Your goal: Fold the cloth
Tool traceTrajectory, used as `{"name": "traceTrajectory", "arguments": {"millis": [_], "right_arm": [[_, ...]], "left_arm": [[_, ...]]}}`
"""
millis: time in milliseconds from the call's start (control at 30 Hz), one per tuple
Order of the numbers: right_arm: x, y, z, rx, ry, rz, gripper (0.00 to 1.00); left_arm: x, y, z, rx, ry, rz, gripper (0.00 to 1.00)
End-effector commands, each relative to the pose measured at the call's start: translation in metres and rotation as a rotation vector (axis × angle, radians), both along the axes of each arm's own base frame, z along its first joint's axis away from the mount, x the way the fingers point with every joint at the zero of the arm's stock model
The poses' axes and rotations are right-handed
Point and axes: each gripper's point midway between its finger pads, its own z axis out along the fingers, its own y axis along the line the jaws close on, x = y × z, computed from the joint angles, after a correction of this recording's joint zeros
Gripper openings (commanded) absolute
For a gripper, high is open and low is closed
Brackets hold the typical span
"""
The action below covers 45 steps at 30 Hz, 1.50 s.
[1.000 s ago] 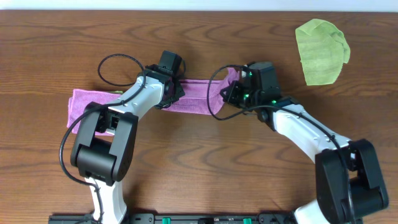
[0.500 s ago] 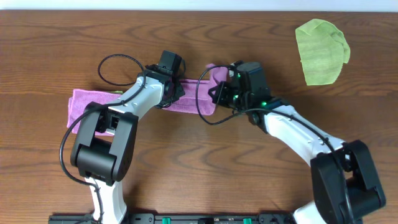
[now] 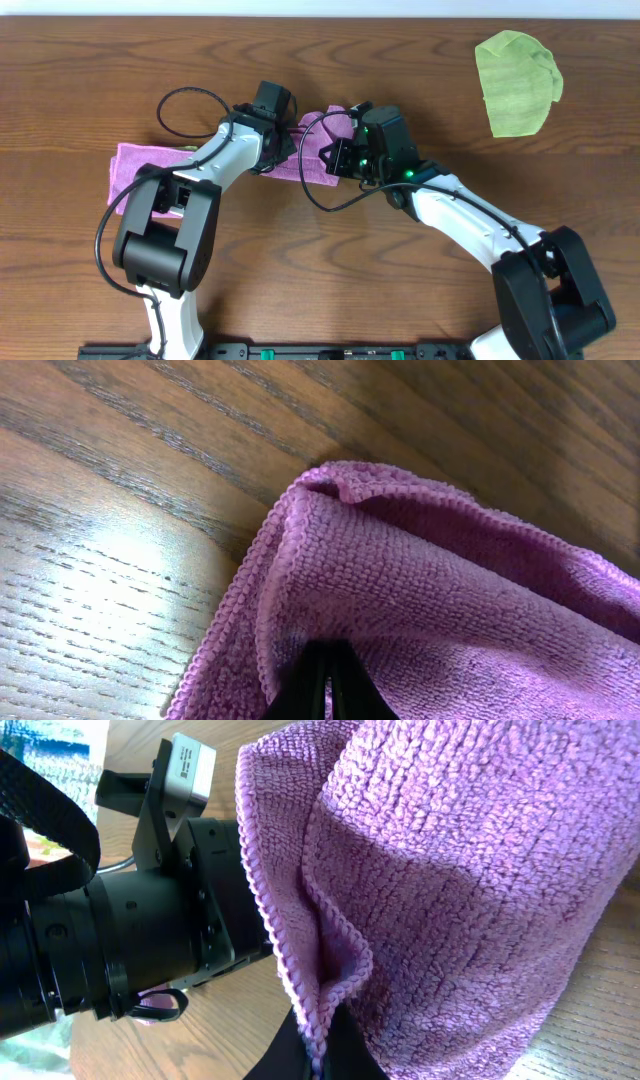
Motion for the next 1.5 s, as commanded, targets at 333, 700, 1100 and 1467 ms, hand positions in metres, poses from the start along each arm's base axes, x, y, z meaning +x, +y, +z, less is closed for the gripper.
{"name": "traceTrajectory", "arguments": {"millis": [333,700,1100,1467], "right_arm": [[0.009,0.005,0.019,0.007,-0.053,-0.010,0.02],[0.013,0.023,0.038,0.020,-0.099,0.010,0.01],[0.005,0.049,0.023,-0.001,-0.076,0.058,0.01],[0.012,0.084,0.009,-0.006,-0.064,0.106,0.01]], "left_arm": [[0.012,0.023,0.028,-0.029,-0.007,0.007,0.06],[0.024,0.023,0.051,-0.044,-0.056,-0.019,0.06],[0.046,0.049,0.087,-0.030,-0.102,-0.007,0.06],[0.052,0.085,0.106,-0.020,-0.109,0.038,0.06]]}}
